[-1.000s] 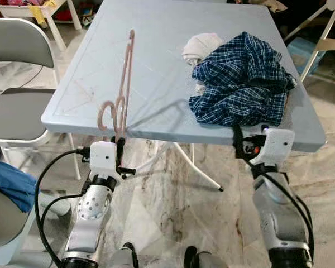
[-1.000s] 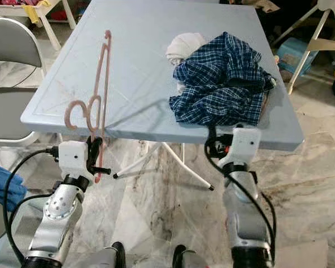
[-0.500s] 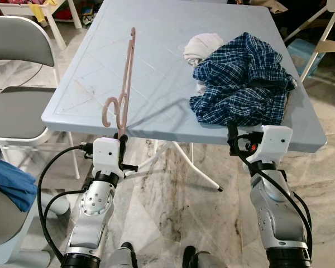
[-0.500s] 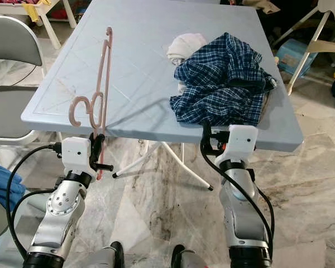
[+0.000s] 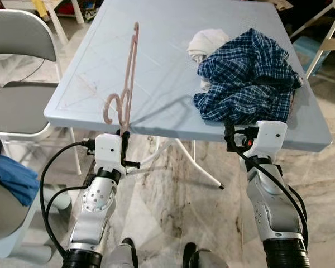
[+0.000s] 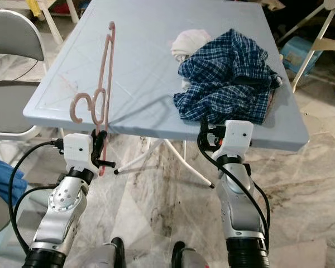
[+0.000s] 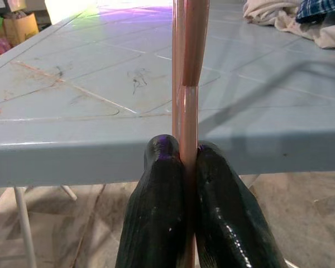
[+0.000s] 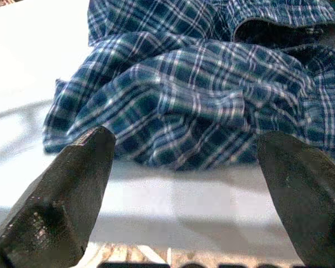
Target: Hang hanger
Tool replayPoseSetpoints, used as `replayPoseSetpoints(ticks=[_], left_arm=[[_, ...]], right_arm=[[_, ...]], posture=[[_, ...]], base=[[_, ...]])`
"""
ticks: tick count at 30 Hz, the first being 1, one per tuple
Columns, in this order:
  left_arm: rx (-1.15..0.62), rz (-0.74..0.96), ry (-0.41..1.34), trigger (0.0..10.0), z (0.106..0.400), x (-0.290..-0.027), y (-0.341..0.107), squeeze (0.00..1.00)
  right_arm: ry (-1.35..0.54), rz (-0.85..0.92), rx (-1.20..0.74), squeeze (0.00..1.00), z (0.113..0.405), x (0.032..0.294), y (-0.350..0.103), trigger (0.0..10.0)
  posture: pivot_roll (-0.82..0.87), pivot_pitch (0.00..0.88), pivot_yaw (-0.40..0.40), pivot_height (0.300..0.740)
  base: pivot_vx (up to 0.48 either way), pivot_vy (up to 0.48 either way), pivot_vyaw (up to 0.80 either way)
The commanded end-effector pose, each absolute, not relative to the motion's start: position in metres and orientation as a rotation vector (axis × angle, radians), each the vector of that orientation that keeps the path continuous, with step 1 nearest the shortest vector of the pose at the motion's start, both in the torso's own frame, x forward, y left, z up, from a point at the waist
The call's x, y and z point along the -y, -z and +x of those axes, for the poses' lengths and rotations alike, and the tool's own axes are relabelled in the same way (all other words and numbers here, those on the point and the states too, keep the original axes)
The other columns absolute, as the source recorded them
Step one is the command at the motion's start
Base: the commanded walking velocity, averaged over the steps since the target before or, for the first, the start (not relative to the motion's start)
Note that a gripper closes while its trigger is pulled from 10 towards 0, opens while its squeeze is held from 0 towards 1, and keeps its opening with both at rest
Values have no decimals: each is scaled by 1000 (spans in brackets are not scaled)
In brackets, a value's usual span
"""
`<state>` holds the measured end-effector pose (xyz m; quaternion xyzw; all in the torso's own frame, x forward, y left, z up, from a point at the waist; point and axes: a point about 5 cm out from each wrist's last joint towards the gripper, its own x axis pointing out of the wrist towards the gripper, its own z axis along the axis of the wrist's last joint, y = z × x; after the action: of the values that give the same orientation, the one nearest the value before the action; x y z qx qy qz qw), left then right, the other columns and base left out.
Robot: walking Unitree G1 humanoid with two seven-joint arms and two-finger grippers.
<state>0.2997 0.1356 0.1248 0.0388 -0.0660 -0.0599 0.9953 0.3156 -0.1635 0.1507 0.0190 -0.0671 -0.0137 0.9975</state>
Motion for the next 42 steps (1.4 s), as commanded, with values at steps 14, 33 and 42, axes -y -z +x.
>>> replayPoseSetpoints(ticks=[14,33,42], left_arm=[[49,83,125,10000,296,-138,-109,0],[29,35,155,10000,297,-137,-108,0],[29,34,169,10000,297,-137,-110,0]], right_arm=[[52,51,103,0,314,167,-140,10000],[6,10,63,0,308,156,-128,10000],[-106,44,60,0,297,142,-123,10000]], posture=[[119,201,-26,740],[105,231,-12,740],[99,266,5,740]], base=[[-378,0,0],[-55,0,0],[0,204,0]])
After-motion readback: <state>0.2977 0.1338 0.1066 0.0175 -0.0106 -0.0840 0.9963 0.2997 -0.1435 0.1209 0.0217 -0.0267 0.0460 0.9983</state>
